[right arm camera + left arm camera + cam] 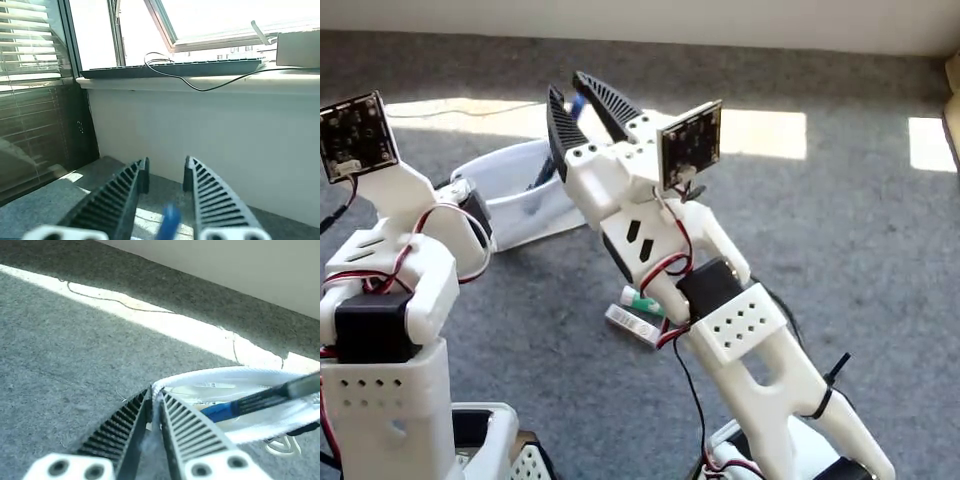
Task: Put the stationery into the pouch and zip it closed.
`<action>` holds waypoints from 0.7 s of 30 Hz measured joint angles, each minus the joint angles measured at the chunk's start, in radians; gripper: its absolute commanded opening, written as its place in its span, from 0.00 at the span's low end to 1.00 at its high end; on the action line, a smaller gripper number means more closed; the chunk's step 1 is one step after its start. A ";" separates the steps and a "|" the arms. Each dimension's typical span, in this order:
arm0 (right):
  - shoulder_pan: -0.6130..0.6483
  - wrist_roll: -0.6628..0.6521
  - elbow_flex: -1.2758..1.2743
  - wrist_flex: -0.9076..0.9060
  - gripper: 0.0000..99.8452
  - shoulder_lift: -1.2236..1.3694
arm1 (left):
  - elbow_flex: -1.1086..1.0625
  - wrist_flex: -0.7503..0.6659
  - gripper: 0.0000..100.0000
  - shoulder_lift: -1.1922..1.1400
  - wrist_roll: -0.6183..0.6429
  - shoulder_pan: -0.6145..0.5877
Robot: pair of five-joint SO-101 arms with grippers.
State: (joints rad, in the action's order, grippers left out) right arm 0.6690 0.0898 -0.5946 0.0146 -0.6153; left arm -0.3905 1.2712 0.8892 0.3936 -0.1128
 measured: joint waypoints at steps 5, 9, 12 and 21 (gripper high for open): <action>0.000 0.000 -0.011 0.000 0.15 -0.015 | 0.000 0.000 0.01 0.000 0.000 0.000; -0.002 0.000 -0.011 -0.011 0.15 -0.015 | 0.000 0.000 0.01 0.000 0.000 0.000; -0.002 0.000 -0.009 -0.117 0.15 -0.017 | 0.000 0.000 0.01 0.000 0.000 0.000; -0.002 0.000 0.195 -0.562 0.15 -0.052 | 0.000 0.000 0.01 0.000 0.000 -0.049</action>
State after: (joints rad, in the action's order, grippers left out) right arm 0.6674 0.0898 -0.3997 -0.5470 -0.6674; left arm -0.3905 1.2712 0.8892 0.3936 -0.1619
